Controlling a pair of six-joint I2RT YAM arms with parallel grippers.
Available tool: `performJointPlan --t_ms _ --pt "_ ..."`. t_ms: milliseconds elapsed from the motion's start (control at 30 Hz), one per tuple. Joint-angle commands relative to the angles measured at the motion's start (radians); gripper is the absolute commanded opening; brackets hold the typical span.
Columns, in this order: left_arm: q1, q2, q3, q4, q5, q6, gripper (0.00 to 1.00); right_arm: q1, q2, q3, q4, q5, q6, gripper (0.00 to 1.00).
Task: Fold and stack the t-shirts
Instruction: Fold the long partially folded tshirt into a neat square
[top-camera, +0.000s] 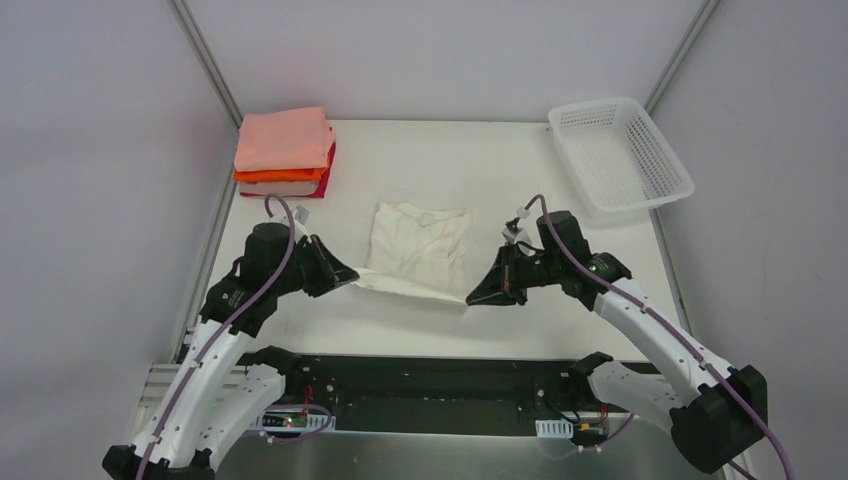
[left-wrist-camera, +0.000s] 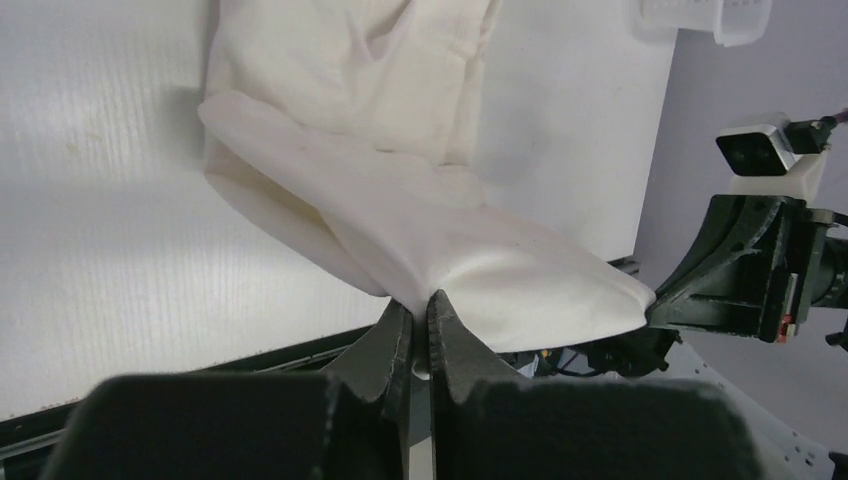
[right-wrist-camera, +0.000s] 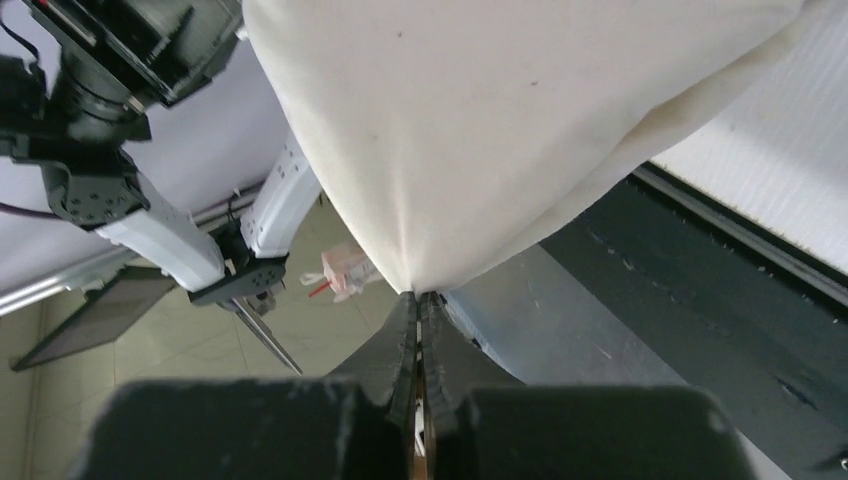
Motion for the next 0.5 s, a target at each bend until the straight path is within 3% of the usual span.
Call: performJointPlan --t_ms 0,467 --pt "-0.005 0.087 0.082 0.076 -0.122 0.05 0.0 -0.082 0.036 0.088 -0.021 0.022 -0.042 0.0" --pt "0.014 0.465 0.308 0.185 -0.216 0.154 0.0 -0.249 0.213 0.22 0.101 0.006 -0.086 0.0"
